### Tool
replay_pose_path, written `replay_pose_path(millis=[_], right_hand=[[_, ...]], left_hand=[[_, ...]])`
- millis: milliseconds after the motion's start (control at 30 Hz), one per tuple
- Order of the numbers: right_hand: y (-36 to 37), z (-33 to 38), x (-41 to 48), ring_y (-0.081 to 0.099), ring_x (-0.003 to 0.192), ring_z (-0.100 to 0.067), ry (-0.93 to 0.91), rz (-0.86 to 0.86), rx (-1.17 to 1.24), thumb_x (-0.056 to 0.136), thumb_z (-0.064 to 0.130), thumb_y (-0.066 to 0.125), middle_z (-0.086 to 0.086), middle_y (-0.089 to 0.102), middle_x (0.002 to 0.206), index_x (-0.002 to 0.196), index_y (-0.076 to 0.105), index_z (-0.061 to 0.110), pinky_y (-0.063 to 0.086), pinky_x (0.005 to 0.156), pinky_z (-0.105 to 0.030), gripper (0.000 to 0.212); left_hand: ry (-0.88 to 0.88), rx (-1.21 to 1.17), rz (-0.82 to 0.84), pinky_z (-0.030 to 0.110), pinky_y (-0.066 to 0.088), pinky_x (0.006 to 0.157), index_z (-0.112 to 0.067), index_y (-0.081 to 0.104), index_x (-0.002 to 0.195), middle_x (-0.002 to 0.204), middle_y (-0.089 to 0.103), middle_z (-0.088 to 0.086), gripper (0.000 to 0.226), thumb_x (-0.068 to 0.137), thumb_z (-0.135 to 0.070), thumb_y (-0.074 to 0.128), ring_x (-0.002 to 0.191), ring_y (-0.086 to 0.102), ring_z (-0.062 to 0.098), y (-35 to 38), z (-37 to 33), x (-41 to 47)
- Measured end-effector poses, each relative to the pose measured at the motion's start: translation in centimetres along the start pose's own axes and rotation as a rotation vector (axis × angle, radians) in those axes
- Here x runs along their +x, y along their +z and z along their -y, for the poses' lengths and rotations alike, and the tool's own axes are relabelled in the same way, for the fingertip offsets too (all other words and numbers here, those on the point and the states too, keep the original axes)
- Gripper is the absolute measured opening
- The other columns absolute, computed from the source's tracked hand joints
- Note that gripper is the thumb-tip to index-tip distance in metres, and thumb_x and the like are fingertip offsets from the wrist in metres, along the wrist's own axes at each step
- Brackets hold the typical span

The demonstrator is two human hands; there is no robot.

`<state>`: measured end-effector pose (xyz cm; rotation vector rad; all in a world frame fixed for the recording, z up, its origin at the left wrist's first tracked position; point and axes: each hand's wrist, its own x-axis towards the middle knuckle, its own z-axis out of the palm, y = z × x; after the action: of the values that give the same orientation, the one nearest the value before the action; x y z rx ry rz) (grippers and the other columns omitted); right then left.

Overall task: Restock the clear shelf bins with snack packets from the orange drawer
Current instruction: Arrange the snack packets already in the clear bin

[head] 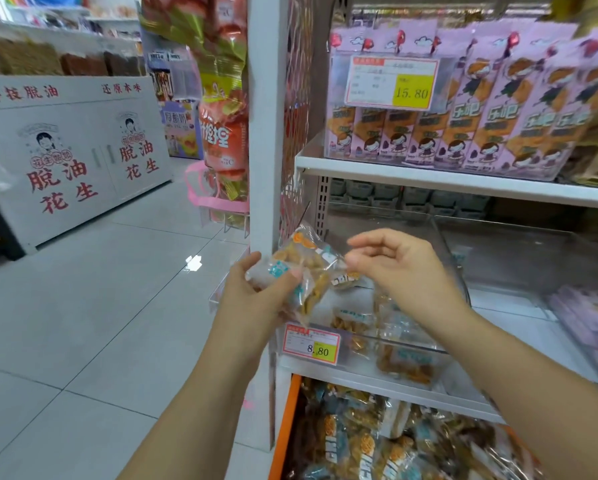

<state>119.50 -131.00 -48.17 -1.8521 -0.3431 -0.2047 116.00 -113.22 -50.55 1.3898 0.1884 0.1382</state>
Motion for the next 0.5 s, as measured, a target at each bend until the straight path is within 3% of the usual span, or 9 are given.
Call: replay_pose_path(millis=[33, 100, 200, 267, 367, 433, 500], right_hand=[[-0.2, -0.6, 0.7, 0.067, 0.080, -0.007, 0.016, 0.023, -0.074, 0.084, 0.012, 0.069, 0.005, 0.071, 0.084, 0.089, 0.069, 0.024, 0.049, 0.072, -0.011, 0.013], [-0.8, -2.6, 2.4, 0.064, 0.094, -0.007, 0.005, 0.161, -0.582, 0.089, 0.022, 0.064, 0.007, 0.070, 0.100, 0.104, 0.069, 0.025, 0.044, 0.083, -0.012, 0.016], [0.5, -4.7, 4.0, 0.053, 0.117, -0.019, 0.054, 0.565, -1.284, 0.090, 0.042, 0.056, 0.006, 0.064, 0.117, 0.121, 0.060, 0.026, 0.022, 0.110, -0.037, 0.036], [1.9, -5.1, 4.7, 0.050, 0.120, -0.023, 0.195, 0.720, -1.436, 0.090, 0.047, 0.053, 0.001, 0.061, 0.120, 0.125, 0.056, 0.021, 0.011, 0.114, -0.050, 0.044], [3.7, -5.0, 5.3, 0.047, 0.122, -0.025, 0.328, 0.881, -1.519, 0.091, 0.037, 0.055, -0.006, 0.056, 0.125, 0.129, 0.053, 0.010, 0.020, 0.112, -0.050, 0.046], [4.3, -5.3, 5.5, 0.042, 0.126, -0.026, 0.334, 0.890, -1.570, 0.091, 0.031, 0.054, -0.007, 0.055, 0.118, 0.122, 0.055, 0.009, 0.012, 0.114, -0.057, 0.038], [4.5, -5.9, 5.7, 0.045, 0.121, -0.026, 0.313, 0.812, -1.562, 0.089, 0.039, 0.056, -0.004, 0.056, 0.101, 0.110, 0.058, 0.010, 0.016, 0.113, -0.057, 0.036]], left_hand=[[0.052, 0.043, -0.021, 0.025, 0.055, 0.068, -0.027, 0.039, 0.130, 0.105, 0.063, 0.001, 0.060, 0.081, -0.020, 0.073, 0.091, 0.068, 0.016, -0.4, -0.2, 0.2], [0.121, 0.115, -0.025, 0.026, 0.053, 0.074, -0.026, 0.040, 0.127, 0.104, 0.067, -0.001, 0.060, 0.078, -0.022, 0.075, 0.091, 0.068, 0.013, -1.0, -0.8, 0.7], [0.117, 0.079, 0.013, 0.021, 0.053, 0.065, -0.018, 0.047, 0.118, 0.100, 0.070, 0.003, 0.050, 0.078, -0.019, 0.076, 0.083, 0.070, 0.011, -1.6, -1.1, 0.9], [0.107, 0.085, 0.022, 0.016, 0.051, 0.058, -0.016, 0.050, 0.116, 0.101, 0.070, 0.005, 0.046, 0.078, -0.019, 0.075, 0.078, 0.070, 0.010, -1.8, -1.1, 0.9], [0.127, 0.096, 0.011, 0.013, 0.048, 0.053, -0.018, 0.055, 0.116, 0.099, 0.070, 0.006, 0.040, 0.081, -0.019, 0.074, 0.075, 0.070, 0.011, -2.3, -1.1, 1.0], [0.166, 0.109, 0.009, 0.013, 0.049, 0.056, -0.023, 0.059, 0.113, 0.097, 0.071, 0.003, 0.033, 0.083, -0.020, 0.071, 0.075, 0.070, 0.010, -2.8, -1.2, 1.0], [0.202, 0.115, 0.010, 0.017, 0.051, 0.062, -0.030, 0.062, 0.106, 0.092, 0.073, -0.001, 0.025, 0.085, -0.020, 0.070, 0.077, 0.071, 0.010, -3.3, -1.3, 1.1]])
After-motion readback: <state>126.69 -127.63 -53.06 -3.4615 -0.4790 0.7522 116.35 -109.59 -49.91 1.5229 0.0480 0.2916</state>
